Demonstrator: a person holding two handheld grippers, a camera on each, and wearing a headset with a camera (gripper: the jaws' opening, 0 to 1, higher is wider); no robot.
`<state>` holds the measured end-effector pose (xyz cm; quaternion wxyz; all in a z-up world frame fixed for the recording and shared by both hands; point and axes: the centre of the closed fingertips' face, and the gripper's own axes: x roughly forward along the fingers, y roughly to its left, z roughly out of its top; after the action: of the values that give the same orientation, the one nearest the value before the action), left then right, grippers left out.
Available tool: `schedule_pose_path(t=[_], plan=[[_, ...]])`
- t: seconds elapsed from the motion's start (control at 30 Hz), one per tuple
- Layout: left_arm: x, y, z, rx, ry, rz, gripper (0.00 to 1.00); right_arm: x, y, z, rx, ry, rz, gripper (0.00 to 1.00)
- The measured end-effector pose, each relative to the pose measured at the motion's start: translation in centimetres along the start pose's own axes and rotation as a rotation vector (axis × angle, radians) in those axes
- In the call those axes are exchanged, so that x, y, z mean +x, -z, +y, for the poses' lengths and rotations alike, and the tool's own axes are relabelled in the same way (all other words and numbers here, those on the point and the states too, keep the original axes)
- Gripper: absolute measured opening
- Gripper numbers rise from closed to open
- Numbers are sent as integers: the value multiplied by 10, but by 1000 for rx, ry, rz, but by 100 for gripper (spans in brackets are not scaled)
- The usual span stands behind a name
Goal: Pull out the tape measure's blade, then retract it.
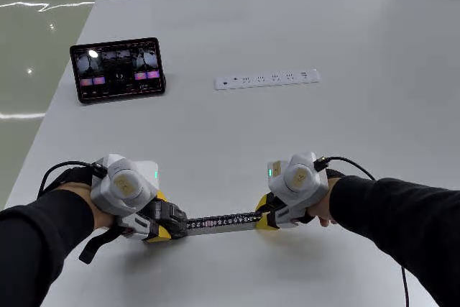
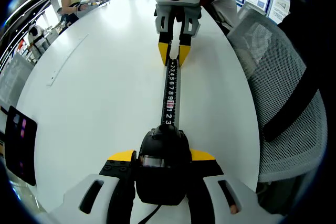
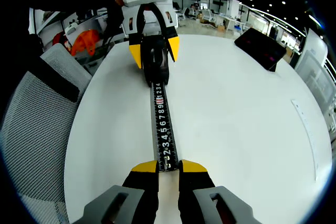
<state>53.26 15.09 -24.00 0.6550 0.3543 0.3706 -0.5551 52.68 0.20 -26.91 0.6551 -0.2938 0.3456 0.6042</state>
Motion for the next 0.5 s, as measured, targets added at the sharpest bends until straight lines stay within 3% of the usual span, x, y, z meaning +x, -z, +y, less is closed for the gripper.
schedule_pose_path(t=[0.5], plan=[[-1,0,-2,-1,1,1,32,-4,5,0,3,-3,6,10]])
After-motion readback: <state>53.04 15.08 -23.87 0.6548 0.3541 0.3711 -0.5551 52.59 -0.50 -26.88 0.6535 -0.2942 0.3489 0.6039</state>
